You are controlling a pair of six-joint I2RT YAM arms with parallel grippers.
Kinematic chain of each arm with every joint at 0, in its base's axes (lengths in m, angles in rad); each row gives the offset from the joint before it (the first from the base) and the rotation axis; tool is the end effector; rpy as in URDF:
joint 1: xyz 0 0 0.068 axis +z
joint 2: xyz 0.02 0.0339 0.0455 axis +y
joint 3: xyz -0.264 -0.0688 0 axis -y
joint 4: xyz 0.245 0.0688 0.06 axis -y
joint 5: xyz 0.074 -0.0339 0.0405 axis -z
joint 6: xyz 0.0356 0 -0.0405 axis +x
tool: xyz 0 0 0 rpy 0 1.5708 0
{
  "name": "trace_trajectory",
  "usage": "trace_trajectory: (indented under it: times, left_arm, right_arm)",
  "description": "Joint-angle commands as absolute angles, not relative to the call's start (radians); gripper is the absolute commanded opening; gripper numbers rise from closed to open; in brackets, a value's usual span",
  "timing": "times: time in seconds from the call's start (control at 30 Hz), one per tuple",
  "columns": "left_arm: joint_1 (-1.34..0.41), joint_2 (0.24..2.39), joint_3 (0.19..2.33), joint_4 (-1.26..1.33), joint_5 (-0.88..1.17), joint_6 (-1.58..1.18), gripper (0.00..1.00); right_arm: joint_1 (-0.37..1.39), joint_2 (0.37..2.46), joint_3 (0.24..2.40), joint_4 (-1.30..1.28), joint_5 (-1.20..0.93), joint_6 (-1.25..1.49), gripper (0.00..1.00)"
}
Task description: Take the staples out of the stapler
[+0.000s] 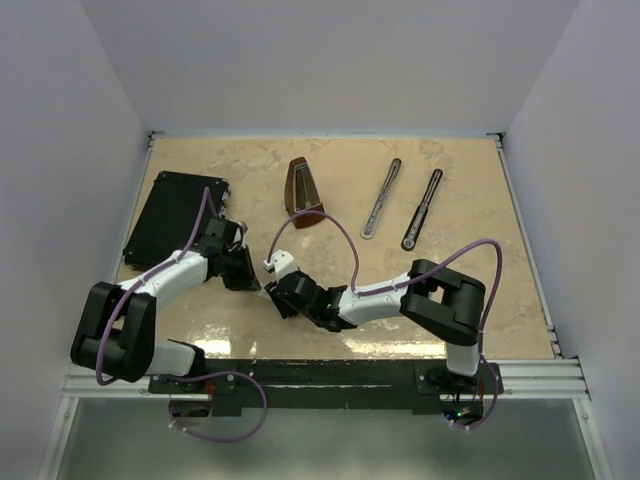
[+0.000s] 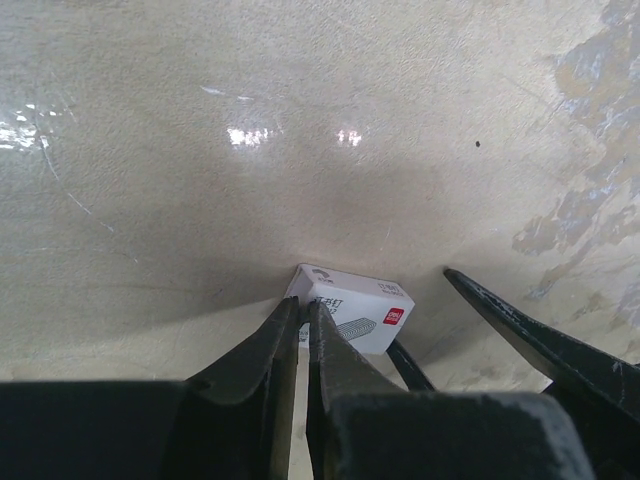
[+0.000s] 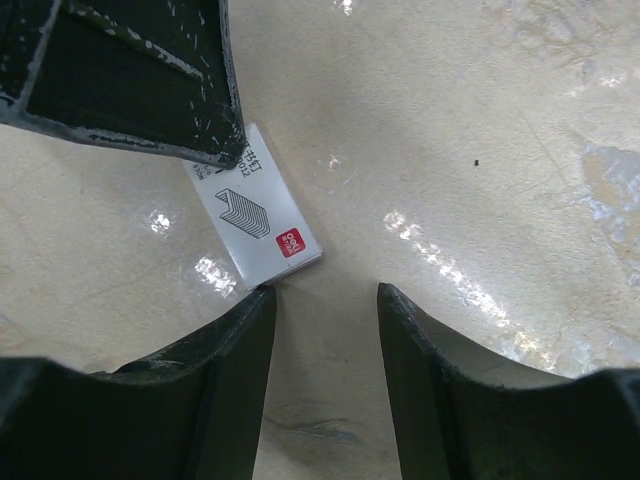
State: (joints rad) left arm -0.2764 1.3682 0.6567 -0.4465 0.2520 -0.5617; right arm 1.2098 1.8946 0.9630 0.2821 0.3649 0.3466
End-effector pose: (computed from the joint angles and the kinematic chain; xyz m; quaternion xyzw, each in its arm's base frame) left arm 0.2238 -0.0727 0.1582 -0.1126 0.9648 -0.1951 0.1357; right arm 0.1474 0.3545 0.1381 -0.2952 0.8339 0.1911 0.4254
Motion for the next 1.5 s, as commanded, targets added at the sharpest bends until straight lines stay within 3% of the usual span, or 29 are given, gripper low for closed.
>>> trace_trajectory:
  times: [0.0,0.33,1.1,1.47]
  left_arm:
    - [-0.31,1.345,0.641,-0.448,0.308,-0.609,0.15]
    - [-0.31,1.318,0.736,-0.535,0.226,-0.568,0.27]
    - [-0.31,1.379,0.692,-0.468,0.272,-0.554,0.17]
    - [-0.31,1.351,0.655,-0.448,0.304,-0.594,0.15]
  right_arm:
    - [1.192,1.884,0.92,0.288,0.399,0.357,0.5]
    - [1.189,1.718,0.868,0.15,0.373,0.449,0.5]
    - [1.155,1.891,1.075,0.017,0.371,0.615,0.48]
    - [1.111,1.885,1.036,0.067,0.38,0.713,0.47]
